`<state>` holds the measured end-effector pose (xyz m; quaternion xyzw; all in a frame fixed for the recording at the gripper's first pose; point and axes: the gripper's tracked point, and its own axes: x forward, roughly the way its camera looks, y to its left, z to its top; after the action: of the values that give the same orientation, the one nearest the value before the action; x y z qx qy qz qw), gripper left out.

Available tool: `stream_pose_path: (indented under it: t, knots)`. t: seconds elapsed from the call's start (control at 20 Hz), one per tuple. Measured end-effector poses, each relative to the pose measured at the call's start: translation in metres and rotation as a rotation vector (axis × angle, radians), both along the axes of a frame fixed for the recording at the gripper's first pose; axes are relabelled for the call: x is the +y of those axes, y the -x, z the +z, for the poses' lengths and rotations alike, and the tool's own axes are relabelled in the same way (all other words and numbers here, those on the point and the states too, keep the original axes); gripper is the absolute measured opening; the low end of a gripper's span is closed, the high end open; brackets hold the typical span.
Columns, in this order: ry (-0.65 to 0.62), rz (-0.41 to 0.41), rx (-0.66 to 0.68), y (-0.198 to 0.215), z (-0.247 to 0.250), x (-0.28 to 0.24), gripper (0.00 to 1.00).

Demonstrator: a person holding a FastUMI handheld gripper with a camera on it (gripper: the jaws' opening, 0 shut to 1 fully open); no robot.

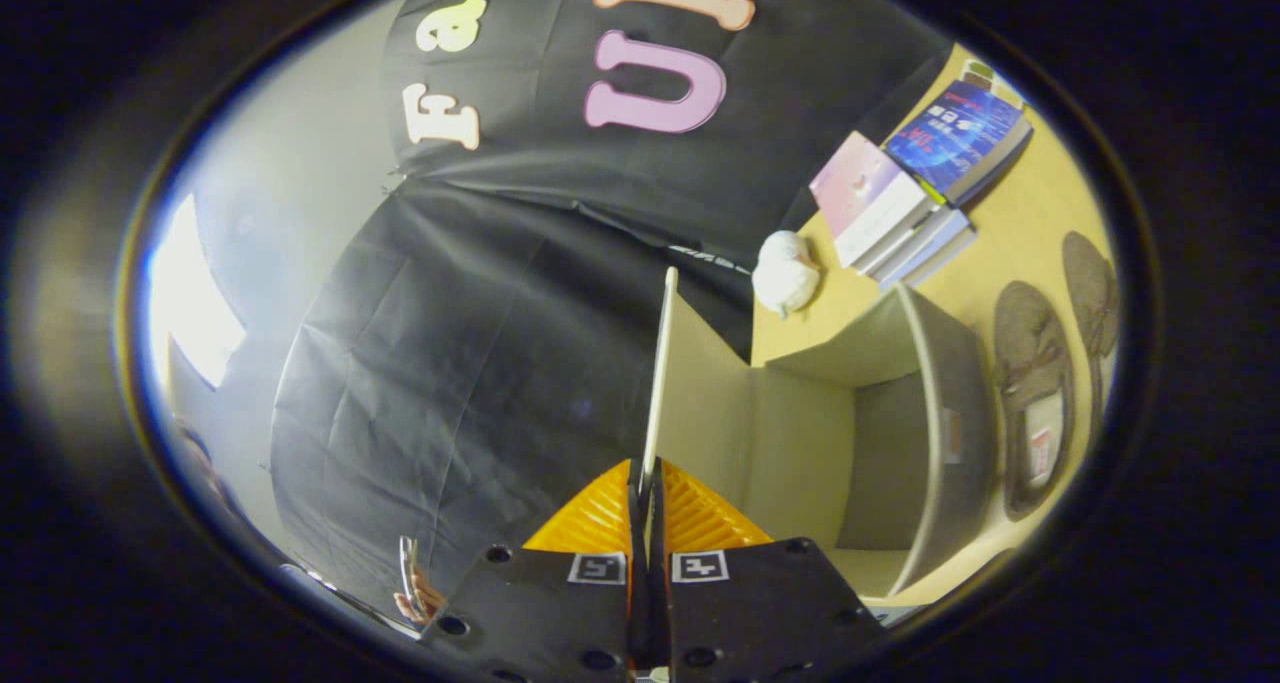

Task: Open the storage box then place both shoes into the box .Put the left shoe in first, then the right shoe, with the right side of both shoes facing outward in a uniform manner.

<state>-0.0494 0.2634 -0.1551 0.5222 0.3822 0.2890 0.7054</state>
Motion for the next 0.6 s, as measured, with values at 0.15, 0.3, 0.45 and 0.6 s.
stream_pose_path:
  t: [0.15, 0.3, 0.45, 0.6]
  knots:
    - [0.019, 0.063, -0.036, -0.003, 0.014, 0.053, 0.03]
    - [0.017, 0.121, -0.033, -0.003, 0.012, 0.118, 0.03]
    - [0.019, 0.164, -0.002, -0.001, -0.001, 0.171, 0.03]
    - [0.077, 0.201, 0.011, 0.005, -0.023, 0.212, 0.03]
